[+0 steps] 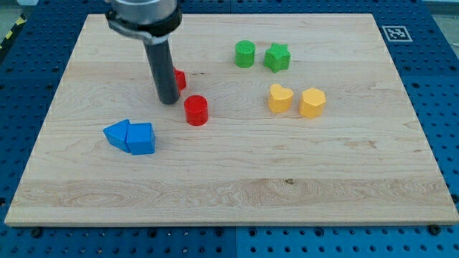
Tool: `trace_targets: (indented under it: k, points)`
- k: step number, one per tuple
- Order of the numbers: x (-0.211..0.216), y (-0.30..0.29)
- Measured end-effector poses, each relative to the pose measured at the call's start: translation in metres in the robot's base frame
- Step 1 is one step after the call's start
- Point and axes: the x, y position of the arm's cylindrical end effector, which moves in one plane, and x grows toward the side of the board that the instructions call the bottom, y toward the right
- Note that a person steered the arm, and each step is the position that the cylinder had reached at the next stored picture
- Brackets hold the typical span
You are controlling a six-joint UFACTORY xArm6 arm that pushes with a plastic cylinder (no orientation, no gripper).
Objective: Slide red circle below red star
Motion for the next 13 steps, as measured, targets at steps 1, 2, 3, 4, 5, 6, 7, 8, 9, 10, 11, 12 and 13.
trace_targets:
  k: [1,2,3,4,5,6,7,8,9,10,11,12,13]
  points:
    - [-0.016,0.0]
    - [-0.015,0.0]
    - [0.011,0.006]
    - [0.059,0.012]
    - [0.079,0.012]
    - [0.079,0.018]
    - [0.079,0.045]
    - [0.079,0.059]
    - [0.078,0.059]
    - [0.07,0.059]
    - [0.058,0.059]
    - [0.047,0.059]
    - [0.038,0.059]
